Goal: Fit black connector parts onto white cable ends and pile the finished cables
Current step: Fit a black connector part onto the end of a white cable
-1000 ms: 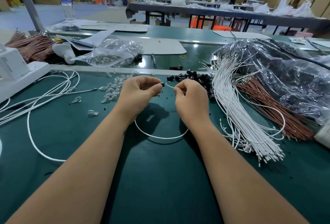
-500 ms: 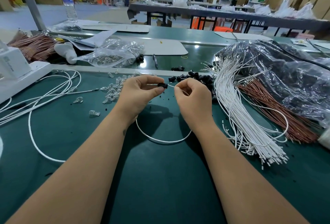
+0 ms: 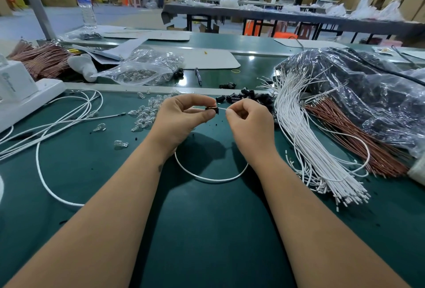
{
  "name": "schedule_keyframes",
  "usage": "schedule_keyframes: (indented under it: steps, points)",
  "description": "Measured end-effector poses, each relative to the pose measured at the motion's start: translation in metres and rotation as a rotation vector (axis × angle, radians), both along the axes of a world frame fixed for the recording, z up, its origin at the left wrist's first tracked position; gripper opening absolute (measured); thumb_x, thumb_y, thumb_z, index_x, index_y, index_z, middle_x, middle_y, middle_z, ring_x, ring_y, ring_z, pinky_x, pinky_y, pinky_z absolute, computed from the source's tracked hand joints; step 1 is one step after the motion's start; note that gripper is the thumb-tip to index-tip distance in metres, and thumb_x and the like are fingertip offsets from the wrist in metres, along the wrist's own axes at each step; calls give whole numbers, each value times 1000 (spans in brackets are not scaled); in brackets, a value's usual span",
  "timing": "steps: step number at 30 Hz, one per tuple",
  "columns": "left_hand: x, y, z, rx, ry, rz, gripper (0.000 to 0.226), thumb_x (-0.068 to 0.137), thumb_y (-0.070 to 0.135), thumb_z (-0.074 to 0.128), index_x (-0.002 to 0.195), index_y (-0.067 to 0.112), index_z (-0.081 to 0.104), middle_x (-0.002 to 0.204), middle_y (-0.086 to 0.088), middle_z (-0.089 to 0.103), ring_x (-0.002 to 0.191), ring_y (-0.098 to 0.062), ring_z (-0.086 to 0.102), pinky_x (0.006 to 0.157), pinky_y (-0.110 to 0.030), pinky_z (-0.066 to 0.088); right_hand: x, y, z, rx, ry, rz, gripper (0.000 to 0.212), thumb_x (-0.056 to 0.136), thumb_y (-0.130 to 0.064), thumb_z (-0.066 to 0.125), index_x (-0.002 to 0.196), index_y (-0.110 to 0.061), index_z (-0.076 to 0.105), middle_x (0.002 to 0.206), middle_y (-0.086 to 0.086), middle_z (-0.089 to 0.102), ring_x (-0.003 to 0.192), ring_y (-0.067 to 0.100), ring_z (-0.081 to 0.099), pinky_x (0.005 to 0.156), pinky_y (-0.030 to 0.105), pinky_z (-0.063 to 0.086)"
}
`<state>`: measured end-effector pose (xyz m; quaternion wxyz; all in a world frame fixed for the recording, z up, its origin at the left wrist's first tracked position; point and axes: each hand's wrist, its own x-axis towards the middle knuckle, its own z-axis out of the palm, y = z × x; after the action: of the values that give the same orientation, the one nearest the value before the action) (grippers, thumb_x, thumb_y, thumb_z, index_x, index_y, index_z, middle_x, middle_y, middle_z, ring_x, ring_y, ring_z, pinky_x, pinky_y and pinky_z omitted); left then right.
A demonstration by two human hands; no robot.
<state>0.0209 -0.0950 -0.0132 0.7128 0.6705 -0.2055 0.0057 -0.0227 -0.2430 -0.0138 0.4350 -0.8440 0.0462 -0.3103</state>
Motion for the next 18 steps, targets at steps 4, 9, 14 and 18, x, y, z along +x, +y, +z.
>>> schedule_keyframes:
  steps: [4, 9, 14, 18]
  points:
    - [0, 0, 0, -43, -20, -19, 31, 75, -8, 74, 80, 22, 76, 84, 3, 75, 82, -10, 70, 76, -16, 51, 0, 0, 0, -4, 18, 5, 15, 85, -17, 62, 71, -22, 63, 62, -13, 57, 59, 1, 52, 55, 11, 39]
    - [0, 0, -1, -100, 8, -19, 31, 74, -11, 72, 88, 16, 71, 85, 2, 75, 82, -11, 70, 76, -18, 52, -1, 2, 0, 12, 18, 45, 14, 85, -15, 63, 72, -20, 65, 61, -11, 59, 58, 0, 52, 57, 12, 41]
    - [2, 0, -2, -46, 9, 33, 30, 71, -7, 77, 88, 16, 67, 86, 1, 73, 77, -10, 67, 74, -18, 52, -1, 2, -1, 7, 24, 40, 15, 84, -16, 63, 69, -20, 64, 59, -12, 58, 56, -1, 51, 56, 11, 39]
    - [4, 1, -3, -2, 16, 64, 28, 68, -5, 80, 83, 16, 68, 80, 0, 70, 77, -12, 66, 80, -23, 54, -1, 5, 0, -3, 23, 74, 13, 85, -17, 64, 73, -20, 65, 63, -11, 60, 61, 2, 54, 59, 14, 42]
